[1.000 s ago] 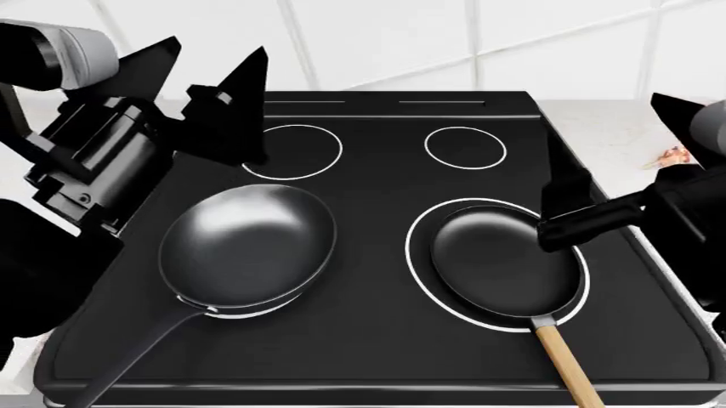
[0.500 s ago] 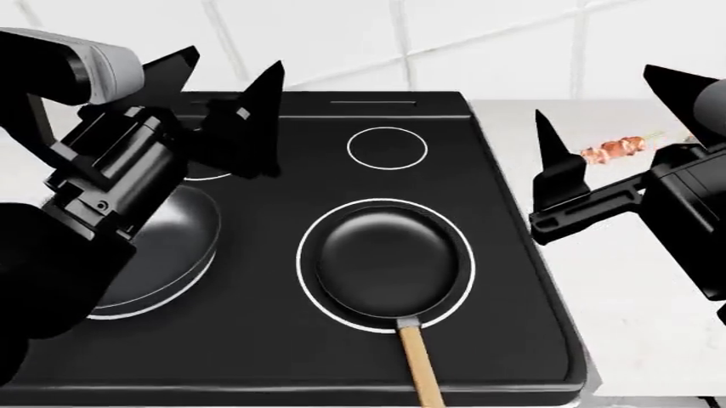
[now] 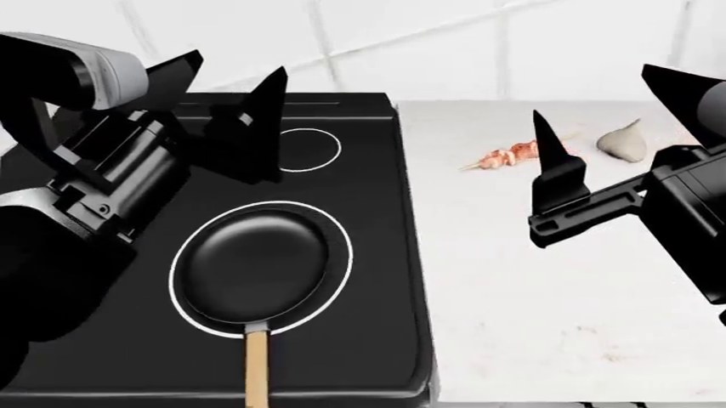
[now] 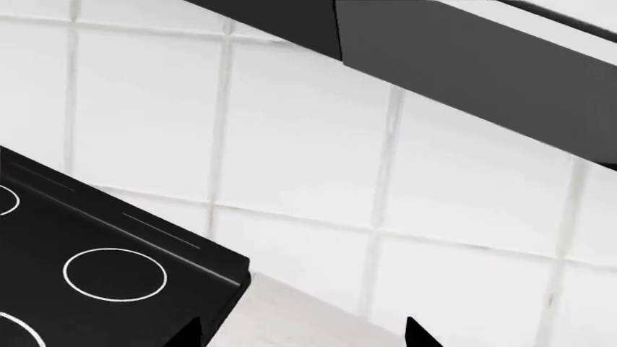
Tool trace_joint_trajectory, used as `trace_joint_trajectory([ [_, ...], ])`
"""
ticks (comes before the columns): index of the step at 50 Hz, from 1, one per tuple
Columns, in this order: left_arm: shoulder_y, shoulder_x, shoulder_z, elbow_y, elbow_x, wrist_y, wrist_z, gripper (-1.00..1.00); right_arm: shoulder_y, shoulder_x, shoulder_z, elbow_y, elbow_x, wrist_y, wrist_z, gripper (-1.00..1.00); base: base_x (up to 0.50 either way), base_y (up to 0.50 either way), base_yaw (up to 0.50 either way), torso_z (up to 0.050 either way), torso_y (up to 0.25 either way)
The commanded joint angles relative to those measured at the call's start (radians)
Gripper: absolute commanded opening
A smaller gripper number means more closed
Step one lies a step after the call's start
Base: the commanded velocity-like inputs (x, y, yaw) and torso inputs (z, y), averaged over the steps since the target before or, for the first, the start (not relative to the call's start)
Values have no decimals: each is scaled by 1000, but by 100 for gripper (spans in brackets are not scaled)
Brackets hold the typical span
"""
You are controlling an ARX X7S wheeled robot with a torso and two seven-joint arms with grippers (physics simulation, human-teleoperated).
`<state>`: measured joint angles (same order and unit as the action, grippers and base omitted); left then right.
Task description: Place both pans onto different burners. Then place the garlic and the skewer on different pans.
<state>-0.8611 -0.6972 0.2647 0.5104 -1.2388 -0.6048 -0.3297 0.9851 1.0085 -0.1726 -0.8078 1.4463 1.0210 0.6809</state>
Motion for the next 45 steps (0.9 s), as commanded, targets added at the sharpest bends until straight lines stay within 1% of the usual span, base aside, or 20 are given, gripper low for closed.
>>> trace_joint_trajectory([
  [1, -4, 3, 6, -1, -7, -3, 3, 100, -17, 11, 9, -6, 5, -11, 4, 100, 20, -500, 0, 0, 0],
  [27, -2, -7, -6, 5, -44, -2, -2, 100, -21, 3, 13, -6, 12, -34, -3, 100, 40, -500, 0, 0, 0],
  [31, -4, -8, -13, 6, -70, -5, -8, 100, -32, 8, 17, -13, 9, -40, -14, 100, 183, -500, 0, 0, 0],
  [45, -1, -14, -12, 12, -70, -3, -5, 100, -39, 14, 33, -33, 29, -63, -25, 100, 299, -442, 0, 0, 1],
])
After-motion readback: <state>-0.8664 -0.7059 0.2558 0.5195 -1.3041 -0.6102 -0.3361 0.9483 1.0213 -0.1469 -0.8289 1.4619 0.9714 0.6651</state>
